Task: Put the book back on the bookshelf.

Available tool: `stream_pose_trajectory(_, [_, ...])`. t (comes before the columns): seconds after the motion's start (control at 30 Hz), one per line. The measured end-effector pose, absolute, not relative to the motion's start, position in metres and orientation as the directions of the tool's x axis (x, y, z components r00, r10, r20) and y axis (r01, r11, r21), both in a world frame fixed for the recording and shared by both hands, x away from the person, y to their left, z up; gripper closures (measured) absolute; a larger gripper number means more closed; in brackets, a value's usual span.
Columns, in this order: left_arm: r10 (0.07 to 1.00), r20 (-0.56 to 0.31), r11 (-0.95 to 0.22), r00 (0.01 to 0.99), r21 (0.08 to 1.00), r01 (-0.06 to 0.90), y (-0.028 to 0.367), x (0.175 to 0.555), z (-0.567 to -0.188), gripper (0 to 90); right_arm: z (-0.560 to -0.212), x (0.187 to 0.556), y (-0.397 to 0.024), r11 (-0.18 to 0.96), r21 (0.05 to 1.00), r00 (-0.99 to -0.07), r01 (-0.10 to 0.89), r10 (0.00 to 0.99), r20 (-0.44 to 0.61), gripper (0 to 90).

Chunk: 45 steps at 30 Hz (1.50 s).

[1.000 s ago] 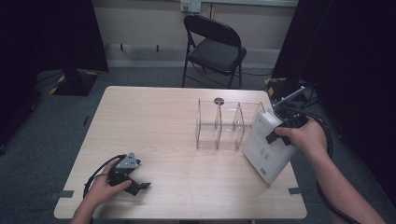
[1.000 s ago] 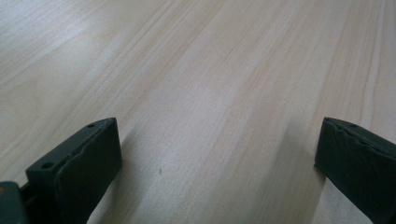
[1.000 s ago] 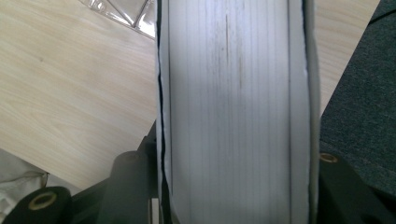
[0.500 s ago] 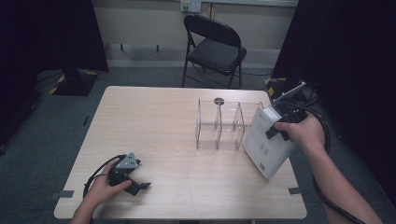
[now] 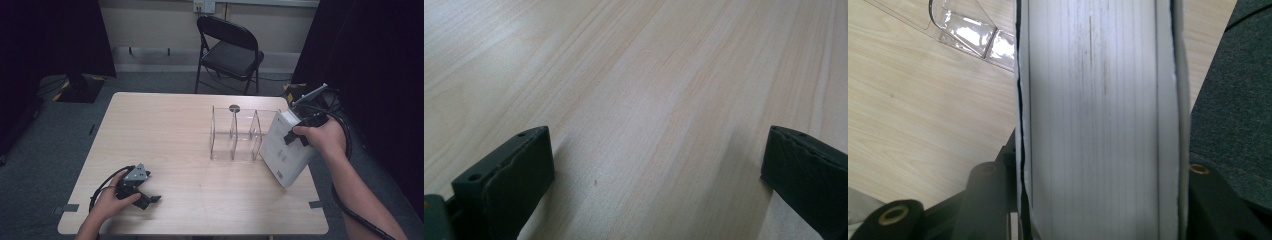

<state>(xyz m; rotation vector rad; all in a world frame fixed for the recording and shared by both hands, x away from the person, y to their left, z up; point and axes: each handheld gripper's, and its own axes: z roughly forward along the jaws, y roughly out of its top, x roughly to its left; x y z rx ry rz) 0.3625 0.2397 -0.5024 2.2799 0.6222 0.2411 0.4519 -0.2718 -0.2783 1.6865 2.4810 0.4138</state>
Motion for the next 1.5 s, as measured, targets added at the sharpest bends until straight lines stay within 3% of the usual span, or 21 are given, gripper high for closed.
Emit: stream_pose_trajectory(1.5, [0.507,-0.013,-0.602,0.862,0.71,0.365,0.242,0.36,-0.502,0.0,-0.274,0.484,-0.26,0.291,0.281,-0.319,0.915,0.946,0.06,52.2])
